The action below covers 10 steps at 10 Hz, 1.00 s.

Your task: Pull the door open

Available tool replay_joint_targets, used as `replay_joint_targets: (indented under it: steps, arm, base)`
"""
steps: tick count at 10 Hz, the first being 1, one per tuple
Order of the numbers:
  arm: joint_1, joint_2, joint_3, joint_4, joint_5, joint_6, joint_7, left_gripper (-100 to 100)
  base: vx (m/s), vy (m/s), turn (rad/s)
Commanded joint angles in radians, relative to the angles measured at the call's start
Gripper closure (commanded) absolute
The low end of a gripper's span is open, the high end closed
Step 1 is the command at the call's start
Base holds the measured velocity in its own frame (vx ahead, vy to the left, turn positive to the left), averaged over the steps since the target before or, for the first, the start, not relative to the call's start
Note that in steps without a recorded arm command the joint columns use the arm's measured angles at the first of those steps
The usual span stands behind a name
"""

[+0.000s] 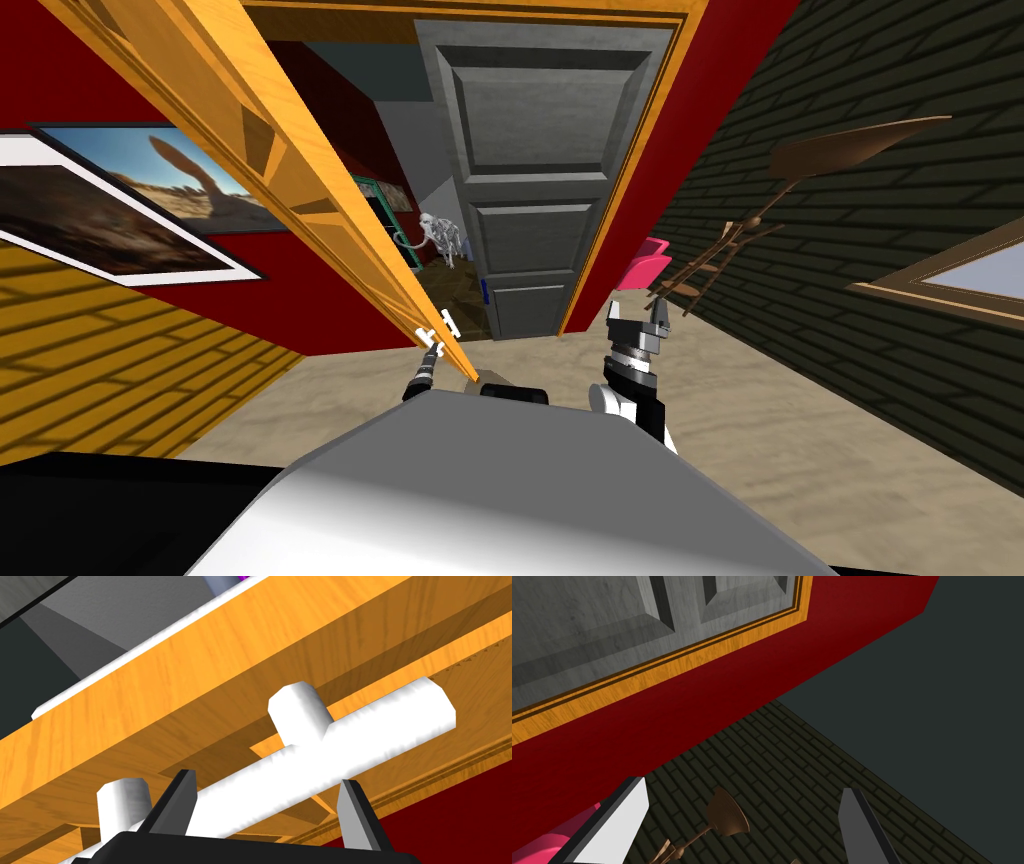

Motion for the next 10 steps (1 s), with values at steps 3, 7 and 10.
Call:
replay_joint_targets:
  steps: [3, 7, 10]
  arm:
    - [-0.023, 0.038, 0.025, 0.039, 0.014, -0.027, 0.018, 100]
    - [-0.003, 0.008, 0.0, 0.015, 0.011, -0.011, 0.084, 100]
    - [-0.003, 0.008, 0.001, 0.014, 0.014, -0.011, 0.096, 100]
  base:
    - [0.011, -0.002, -0.001]
    - [-0.061, 0.069, -0.187]
    - [-0.036, 0.039, -0.054]
